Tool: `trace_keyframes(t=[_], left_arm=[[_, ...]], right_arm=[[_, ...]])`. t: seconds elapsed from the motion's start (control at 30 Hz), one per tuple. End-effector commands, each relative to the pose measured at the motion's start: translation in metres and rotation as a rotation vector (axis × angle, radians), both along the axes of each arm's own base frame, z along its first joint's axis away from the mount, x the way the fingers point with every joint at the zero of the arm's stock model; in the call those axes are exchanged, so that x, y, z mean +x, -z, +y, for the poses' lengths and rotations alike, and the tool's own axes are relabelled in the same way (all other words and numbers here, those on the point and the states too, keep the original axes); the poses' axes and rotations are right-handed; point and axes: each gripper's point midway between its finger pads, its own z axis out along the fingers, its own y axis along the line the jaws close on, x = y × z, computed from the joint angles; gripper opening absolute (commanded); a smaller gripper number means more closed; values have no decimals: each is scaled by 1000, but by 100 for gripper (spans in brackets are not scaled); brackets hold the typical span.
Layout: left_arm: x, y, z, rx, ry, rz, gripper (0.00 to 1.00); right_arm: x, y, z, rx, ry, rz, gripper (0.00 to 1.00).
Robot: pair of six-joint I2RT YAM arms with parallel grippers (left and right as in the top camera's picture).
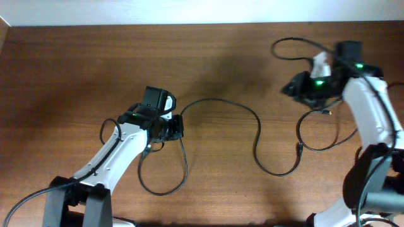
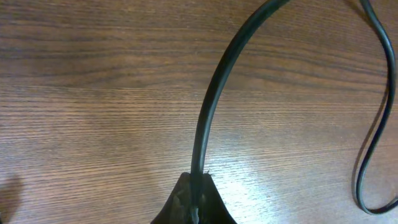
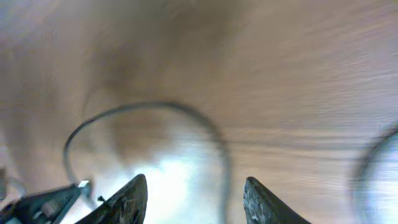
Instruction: Untangle cables
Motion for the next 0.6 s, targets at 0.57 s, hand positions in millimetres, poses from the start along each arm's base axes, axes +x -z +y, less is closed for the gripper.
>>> trace_keyframes(t=[0.57], left_arm=[[-19,-124,-57,-230,602,-530,0]], right_arm=[[-35,-28,201,269,149,285,49]])
